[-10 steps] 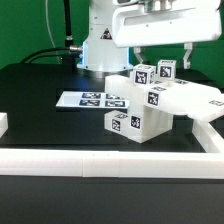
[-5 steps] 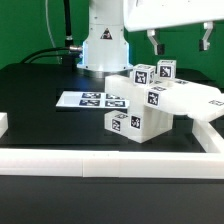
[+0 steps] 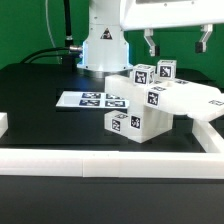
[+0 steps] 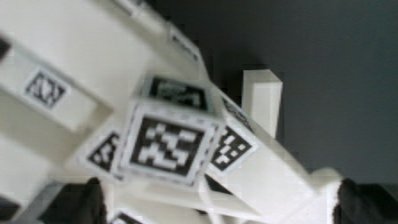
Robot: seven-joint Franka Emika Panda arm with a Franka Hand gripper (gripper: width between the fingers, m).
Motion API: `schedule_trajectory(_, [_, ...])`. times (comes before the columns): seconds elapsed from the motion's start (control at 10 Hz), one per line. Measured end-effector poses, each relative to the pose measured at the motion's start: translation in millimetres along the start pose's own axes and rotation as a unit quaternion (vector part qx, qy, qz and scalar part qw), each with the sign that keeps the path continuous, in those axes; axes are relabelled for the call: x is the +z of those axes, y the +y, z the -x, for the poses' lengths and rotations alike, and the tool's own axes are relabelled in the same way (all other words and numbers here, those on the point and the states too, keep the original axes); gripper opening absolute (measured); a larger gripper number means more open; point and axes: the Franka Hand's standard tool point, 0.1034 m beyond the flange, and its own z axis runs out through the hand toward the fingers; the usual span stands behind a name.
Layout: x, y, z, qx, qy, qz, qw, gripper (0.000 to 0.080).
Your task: Assemble chair
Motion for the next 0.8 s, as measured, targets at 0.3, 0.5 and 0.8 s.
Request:
schedule_trajectory(0.3, [1.1,0.6,0.9,-0.084,-0.001,0.0,0.996,0.0648])
schedule_trajectory(0.5, [6.6,2.0,4.0,-0.216,-0.007,0.0,0.976,0.0648])
schedule_trajectory(0.8, [17.6,3.4,9.8,-0.368,-0.015,-0.001,0.93,0.0648])
